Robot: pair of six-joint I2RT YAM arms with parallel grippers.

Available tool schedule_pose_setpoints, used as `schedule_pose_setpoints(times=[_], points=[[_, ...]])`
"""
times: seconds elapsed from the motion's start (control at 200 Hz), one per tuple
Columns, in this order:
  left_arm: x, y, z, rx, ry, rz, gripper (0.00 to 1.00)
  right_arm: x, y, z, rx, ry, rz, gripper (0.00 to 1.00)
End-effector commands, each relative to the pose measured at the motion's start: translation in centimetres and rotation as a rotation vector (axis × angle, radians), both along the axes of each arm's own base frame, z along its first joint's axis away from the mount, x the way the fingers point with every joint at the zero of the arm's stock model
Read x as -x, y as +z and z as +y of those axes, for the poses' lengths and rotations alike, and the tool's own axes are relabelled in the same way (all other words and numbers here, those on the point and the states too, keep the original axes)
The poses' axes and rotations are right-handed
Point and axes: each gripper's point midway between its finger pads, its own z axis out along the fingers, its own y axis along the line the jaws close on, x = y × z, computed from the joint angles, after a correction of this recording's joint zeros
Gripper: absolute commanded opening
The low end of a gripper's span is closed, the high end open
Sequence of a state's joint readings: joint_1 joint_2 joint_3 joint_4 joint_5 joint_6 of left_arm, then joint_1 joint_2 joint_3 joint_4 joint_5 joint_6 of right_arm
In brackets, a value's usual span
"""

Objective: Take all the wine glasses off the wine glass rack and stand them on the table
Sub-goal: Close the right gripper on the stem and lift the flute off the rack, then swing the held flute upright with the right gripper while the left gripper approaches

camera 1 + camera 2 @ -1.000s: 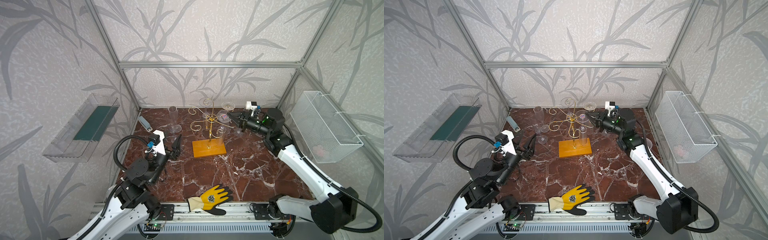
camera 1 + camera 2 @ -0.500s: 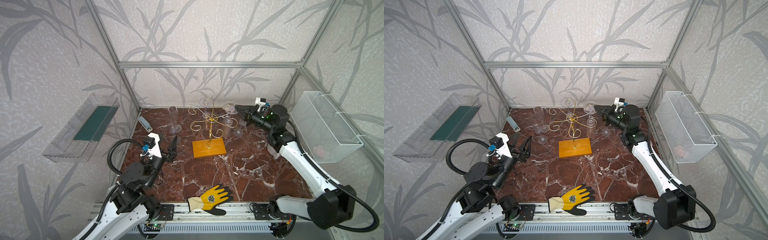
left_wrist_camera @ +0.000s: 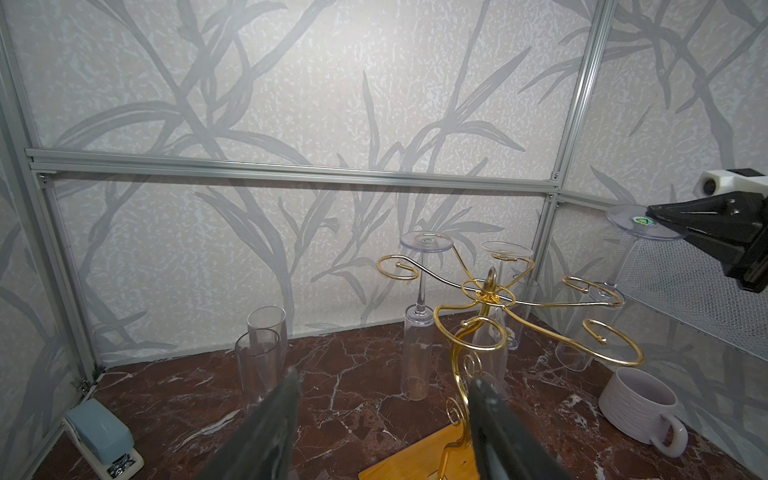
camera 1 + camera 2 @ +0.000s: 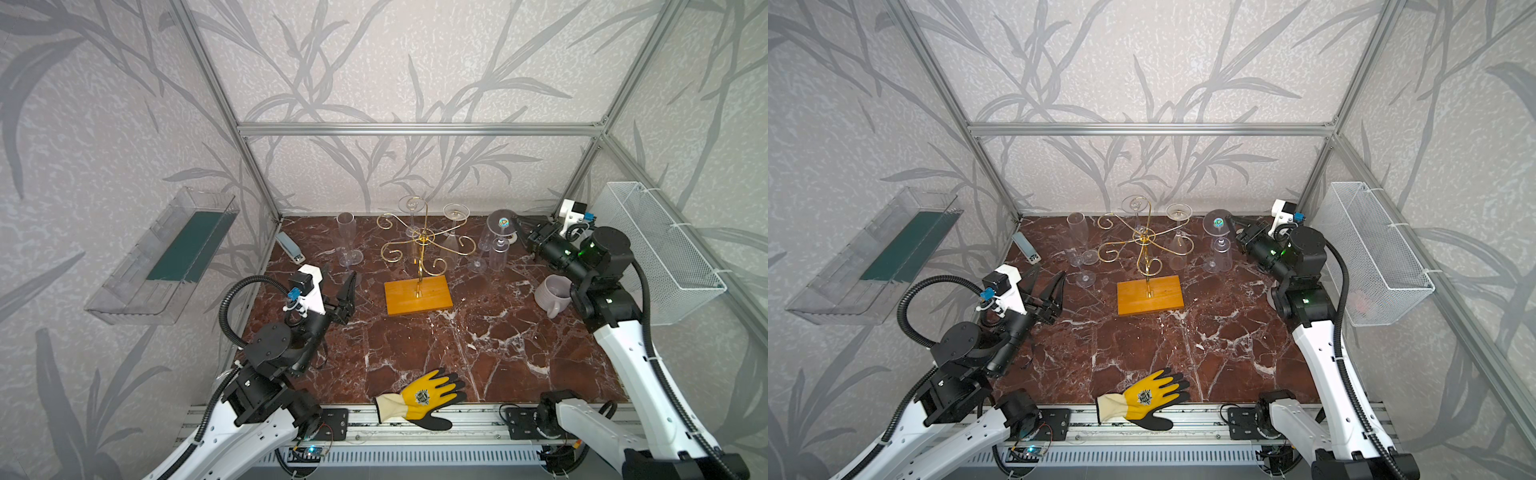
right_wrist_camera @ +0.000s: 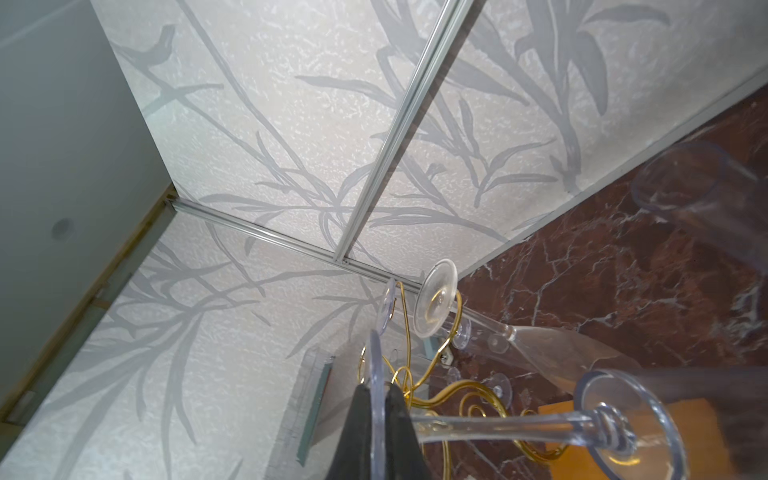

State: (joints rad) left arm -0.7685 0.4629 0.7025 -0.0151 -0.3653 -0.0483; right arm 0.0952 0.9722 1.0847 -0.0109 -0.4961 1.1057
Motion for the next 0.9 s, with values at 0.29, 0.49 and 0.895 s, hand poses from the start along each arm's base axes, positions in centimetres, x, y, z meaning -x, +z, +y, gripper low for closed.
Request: schedule_pose_setpoints(times=[0.29, 0.49, 0.895], points=[[0.4, 4.5, -2.3, 0.128, -0.141, -0.025, 0.66, 9.9, 8.3, 1.1, 0.752, -0.037, -0.788, 0.0], [1.1, 7.7, -5.6, 0.159, -0.321, 0.029, 0.66, 13.3, 7.7, 5.4, 0.946, 0.087, -1.119, 0.0], [2.4, 9.0, -11.4, 0.172, -0.626, 0.105, 0.66, 17.7, 1.7, 14.1, 1.233, 0.246, -1.644, 0.0]])
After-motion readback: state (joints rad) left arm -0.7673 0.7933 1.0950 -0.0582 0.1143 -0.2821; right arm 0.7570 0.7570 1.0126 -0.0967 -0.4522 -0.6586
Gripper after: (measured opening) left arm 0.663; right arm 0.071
